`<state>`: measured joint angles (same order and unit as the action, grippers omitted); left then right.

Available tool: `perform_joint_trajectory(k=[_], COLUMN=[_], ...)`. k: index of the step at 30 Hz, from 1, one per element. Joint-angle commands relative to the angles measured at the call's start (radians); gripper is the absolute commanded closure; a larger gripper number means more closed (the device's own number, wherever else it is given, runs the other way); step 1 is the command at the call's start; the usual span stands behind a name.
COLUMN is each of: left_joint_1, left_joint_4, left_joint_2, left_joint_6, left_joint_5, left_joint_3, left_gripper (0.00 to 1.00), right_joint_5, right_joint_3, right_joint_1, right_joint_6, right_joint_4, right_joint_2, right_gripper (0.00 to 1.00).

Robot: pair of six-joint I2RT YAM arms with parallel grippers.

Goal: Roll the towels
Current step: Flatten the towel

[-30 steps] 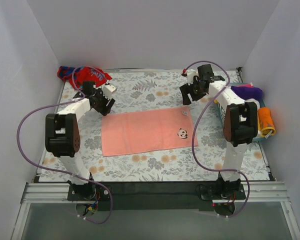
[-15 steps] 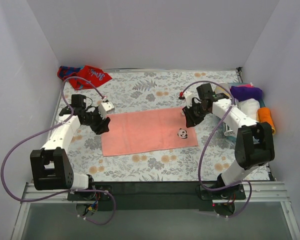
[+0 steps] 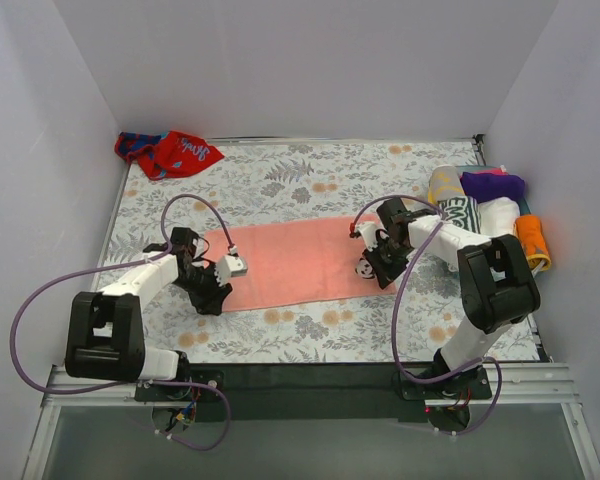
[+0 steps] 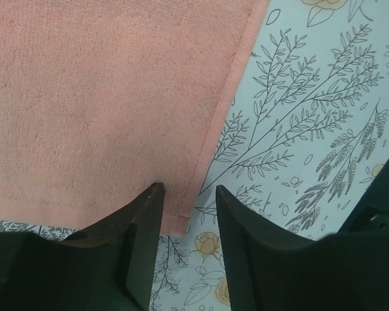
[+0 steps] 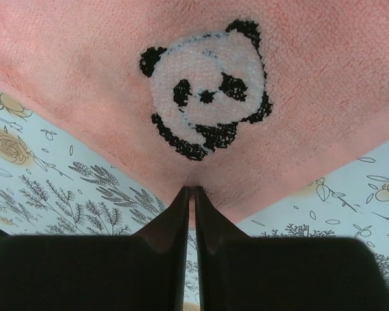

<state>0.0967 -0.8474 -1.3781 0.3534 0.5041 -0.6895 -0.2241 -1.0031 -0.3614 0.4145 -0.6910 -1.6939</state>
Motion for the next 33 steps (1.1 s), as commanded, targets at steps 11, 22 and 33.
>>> perform_joint_trajectory(k=[11,22,33], left_joint_1=[-0.009,-0.064,-0.064], left_joint_4=[-0.01,-0.058,-0.277], left_joint_2=[0.054,0.039,0.105], left_joint_6=[0.07,0.125,0.148], left_joint_5=[-0.197,-0.239,0.056], left_joint_3=[0.032,0.031,-0.194], left_gripper=[0.72,0.75,0.68], right_joint_5=[0.187,0.181,0.124], right_joint_3=[0.081,0.124,0.074], right_joint_1=[-0.05,-0.163,-0.218], right_joint_6=[0.033,-0.006,-0.045], right_joint_4=[0.051,0.035,-0.042], right_joint_2=[-0.021,0.002,0.04], right_gripper=[0.93,0.94,0.93])
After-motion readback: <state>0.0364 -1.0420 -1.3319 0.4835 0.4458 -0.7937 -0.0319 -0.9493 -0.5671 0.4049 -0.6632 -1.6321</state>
